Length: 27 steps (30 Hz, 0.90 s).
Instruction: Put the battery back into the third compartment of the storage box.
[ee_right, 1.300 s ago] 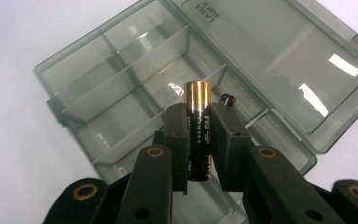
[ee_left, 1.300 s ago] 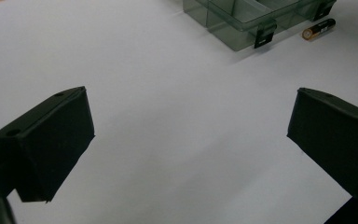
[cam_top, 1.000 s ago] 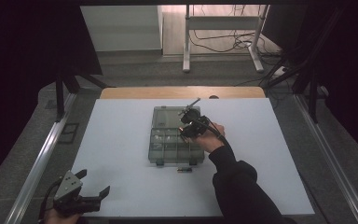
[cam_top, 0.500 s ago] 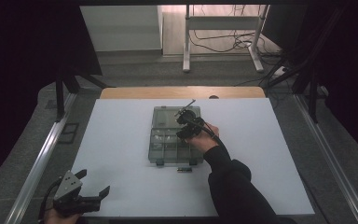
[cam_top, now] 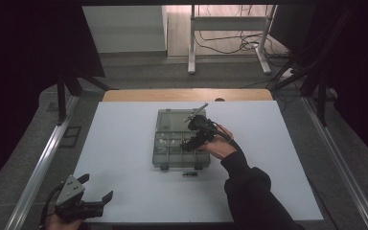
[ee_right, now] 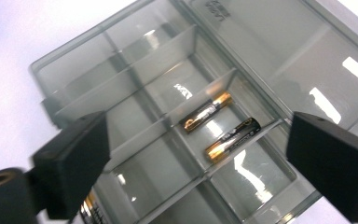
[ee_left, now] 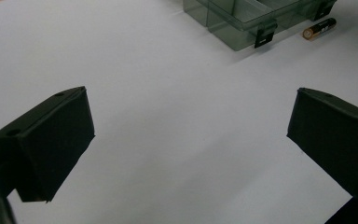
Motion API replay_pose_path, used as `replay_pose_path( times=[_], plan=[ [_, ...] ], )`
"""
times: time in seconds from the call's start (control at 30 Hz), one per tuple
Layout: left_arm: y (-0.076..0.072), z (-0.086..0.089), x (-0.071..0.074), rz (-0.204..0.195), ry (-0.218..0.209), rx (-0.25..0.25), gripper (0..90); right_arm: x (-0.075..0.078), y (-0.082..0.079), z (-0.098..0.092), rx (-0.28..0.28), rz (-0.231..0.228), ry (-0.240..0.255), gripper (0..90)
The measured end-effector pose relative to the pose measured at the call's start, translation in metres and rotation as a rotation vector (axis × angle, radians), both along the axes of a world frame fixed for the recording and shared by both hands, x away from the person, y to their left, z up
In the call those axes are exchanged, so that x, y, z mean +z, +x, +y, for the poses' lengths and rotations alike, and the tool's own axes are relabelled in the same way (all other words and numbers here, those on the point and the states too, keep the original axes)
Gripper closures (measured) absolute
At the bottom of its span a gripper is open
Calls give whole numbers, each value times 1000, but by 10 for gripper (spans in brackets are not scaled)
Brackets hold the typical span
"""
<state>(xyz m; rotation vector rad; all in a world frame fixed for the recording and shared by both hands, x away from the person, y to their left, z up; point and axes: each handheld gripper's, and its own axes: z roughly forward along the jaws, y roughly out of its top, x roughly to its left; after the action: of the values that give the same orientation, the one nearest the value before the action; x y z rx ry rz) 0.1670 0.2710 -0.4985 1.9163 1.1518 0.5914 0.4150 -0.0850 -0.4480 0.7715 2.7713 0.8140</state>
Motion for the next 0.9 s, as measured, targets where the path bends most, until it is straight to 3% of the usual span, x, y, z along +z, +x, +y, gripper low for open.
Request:
replay_pose_path(
  times=[0.13, 0.4, 0.7, 0.9],
  plan=[
    [0, 0, 0, 0, 0, 1, 8, 3, -12, -4, 34, -40, 16, 0],
    [0, 0, 0, 0, 2, 1, 9, 6, -30, -14, 63, -71, 37, 0],
    [0, 0, 0, -1, 5, 1, 9, 4, -48, -23, 58, -53, 64, 0],
    [0, -1, 0, -2, 7, 1, 9, 2, -57, -25, 43, -25, 47, 10]
  ],
)
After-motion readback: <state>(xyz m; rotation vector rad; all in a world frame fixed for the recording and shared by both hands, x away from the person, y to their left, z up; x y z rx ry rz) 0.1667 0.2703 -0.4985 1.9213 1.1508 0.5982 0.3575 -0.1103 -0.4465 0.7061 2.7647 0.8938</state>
